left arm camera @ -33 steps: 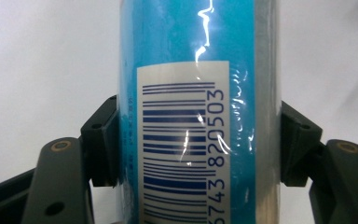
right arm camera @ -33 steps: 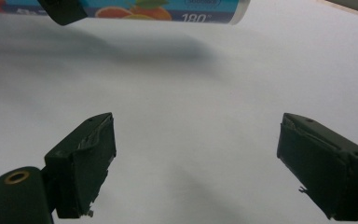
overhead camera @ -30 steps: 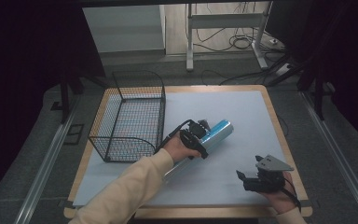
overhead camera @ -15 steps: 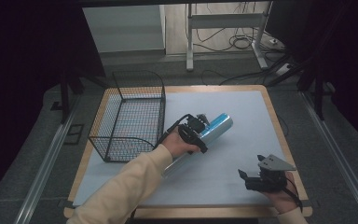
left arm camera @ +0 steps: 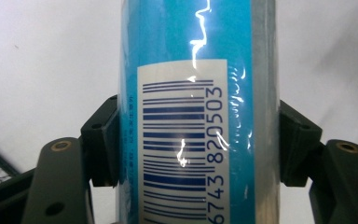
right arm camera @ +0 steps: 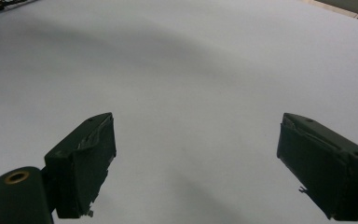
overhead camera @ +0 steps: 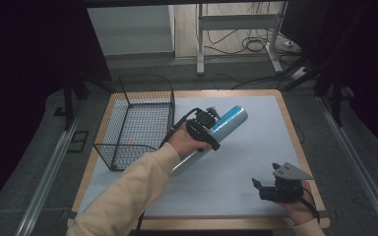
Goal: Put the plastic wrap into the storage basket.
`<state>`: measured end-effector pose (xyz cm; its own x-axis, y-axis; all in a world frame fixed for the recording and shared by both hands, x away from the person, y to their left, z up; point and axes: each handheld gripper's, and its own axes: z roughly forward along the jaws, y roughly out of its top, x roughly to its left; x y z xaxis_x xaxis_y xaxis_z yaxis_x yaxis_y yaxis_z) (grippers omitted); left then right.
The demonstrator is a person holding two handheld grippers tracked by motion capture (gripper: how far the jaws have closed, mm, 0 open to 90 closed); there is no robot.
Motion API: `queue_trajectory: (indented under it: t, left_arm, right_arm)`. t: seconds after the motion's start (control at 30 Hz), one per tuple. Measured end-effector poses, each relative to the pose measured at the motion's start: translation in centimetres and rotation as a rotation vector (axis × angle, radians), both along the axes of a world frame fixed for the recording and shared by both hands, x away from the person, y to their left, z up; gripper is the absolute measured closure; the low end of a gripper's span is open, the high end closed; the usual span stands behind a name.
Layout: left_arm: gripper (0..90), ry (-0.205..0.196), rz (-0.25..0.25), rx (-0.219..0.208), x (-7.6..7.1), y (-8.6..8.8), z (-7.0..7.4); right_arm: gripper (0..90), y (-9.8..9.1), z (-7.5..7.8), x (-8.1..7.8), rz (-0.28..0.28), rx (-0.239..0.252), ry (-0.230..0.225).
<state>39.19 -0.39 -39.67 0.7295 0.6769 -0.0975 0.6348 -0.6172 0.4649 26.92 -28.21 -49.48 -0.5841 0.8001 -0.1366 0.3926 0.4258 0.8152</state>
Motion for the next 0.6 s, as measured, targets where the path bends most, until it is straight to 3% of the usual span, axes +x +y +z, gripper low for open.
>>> queue_trajectory:
  t: [0.17, 0.6]
  left_arm:
    - [31.3, 0.007, 0.01, -0.025, 0.4, 0.4, 1.0]
    - [31.3, -0.035, 0.056, -0.049, 1.6, 1.8, 3.3]
  right_arm:
    - [11.8, -0.1, 0.0, 0.0, -0.002, 0.003, -0.001]
    - [11.8, -0.1, 0.0, 0.0, -0.002, 0.003, -0.002]
